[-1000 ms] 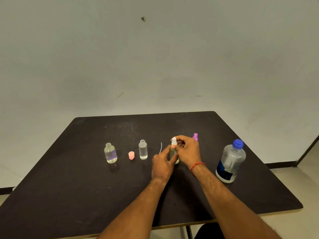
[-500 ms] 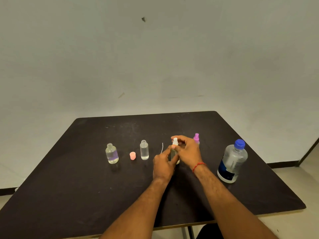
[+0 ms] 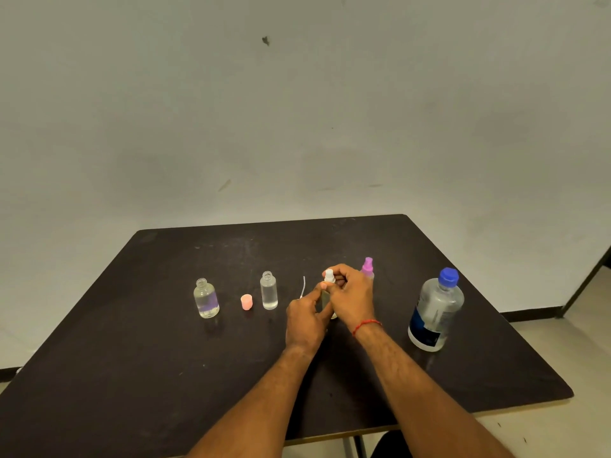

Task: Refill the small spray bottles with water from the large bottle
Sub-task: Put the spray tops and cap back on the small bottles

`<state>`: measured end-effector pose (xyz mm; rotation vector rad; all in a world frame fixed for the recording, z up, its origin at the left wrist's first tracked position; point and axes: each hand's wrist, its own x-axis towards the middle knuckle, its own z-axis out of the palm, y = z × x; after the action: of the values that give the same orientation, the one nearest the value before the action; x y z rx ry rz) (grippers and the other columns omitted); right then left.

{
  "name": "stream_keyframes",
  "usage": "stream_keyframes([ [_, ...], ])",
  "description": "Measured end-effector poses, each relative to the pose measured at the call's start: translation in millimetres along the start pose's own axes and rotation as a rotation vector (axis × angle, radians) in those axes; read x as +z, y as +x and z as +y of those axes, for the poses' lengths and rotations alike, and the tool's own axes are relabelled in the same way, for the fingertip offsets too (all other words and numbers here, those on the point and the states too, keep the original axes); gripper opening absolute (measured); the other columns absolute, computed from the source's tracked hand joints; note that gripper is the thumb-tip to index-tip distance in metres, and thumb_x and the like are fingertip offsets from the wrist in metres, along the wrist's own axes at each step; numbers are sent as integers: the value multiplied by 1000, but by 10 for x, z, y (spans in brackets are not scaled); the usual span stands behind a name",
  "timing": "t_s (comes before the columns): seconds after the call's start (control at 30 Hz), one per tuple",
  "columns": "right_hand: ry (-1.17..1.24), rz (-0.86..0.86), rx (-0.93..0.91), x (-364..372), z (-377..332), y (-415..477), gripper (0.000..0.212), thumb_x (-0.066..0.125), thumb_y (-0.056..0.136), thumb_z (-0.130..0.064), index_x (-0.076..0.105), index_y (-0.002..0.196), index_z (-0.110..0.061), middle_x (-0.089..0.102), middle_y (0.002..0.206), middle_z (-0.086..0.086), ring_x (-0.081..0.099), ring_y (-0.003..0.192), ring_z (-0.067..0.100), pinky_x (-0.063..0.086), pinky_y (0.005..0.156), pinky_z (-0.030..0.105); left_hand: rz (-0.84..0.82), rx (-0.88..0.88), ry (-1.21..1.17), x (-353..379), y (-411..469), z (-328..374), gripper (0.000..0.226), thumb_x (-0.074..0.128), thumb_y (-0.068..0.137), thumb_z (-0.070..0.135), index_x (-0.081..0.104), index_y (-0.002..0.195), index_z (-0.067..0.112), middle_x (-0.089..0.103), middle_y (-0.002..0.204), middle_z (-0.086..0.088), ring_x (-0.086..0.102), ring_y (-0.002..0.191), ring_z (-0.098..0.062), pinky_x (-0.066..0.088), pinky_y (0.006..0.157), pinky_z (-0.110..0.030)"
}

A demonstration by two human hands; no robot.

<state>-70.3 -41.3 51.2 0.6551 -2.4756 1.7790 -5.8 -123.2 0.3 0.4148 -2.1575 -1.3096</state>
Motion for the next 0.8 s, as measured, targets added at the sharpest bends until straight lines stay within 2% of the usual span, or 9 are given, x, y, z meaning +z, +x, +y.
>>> stream_keyframes([
  [0.1,0,-71,14,-58,-33,58,30,75,79,-1,72,95,-26,70,88,-9,67,86,4,57,80,21,16,2,38,-6,5,21,25,72,95,31,74,116,18,67,65,-7,66,58,-26,57,58,-44],
  [0.2,2,-194,10,-157,-87,127,33,74,80,3,73,100,-23,71,91,-10,68,87,4,54,78,15,49,28,50,-15,11,19,19,72,93,33,75,110,23,61,58,5,62,51,-18,55,55,-37],
  [0.27,6,-206,-10,-198,-92,124,35,74,79,5,73,95,-25,72,89,-11,68,84,2,53,75,11,48,40,48,-14,3,20,14,73,93,34,75,103,25,61,58,14,61,50,-13,54,54,-32],
  [0.33,10,-163,-11,-180,-71,99,36,75,78,4,71,91,-29,72,86,-10,68,83,1,55,76,15,35,46,53,-15,-4,26,16,72,93,35,75,104,25,61,59,16,62,51,-10,54,54,-27],
  [0.5,13,-4,-6,-21,5,28,32,76,77,1,72,97,-24,69,93,-4,67,90,7,56,82,21,24,23,36,-4,4,-10,13,71,94,34,73,96,22,63,58,1,63,53,-17,56,54,-38],
  [0.6,-1,50,-5,35,28,3,31,74,80,-1,71,97,-27,68,94,-7,66,89,5,54,77,16,4,-8,-9,13,3,-40,12,70,95,30,74,103,23,66,63,-5,65,56,-25,57,57,-49],
  [0.67,-3,61,-14,56,43,3,32,74,81,-3,70,98,-29,68,93,-11,65,88,2,52,75,12,10,7,-9,13,9,-49,16,69,96,30,73,110,26,64,62,-7,61,53,-23,56,56,-48],
  [0.73,5,62,-22,59,49,18,31,75,81,-5,70,101,-28,68,93,-11,65,88,3,54,77,14,16,19,-12,12,19,-43,19,68,96,32,72,115,33,65,64,-2,59,52,-13,56,55,-42],
  [0.8,9,63,-20,51,44,63,30,74,82,-5,71,105,-25,68,94,-8,65,88,4,55,80,17,26,17,-28,16,24,-35,24,68,96,34,69,119,38,67,65,4,63,56,-11,58,58,-38],
])
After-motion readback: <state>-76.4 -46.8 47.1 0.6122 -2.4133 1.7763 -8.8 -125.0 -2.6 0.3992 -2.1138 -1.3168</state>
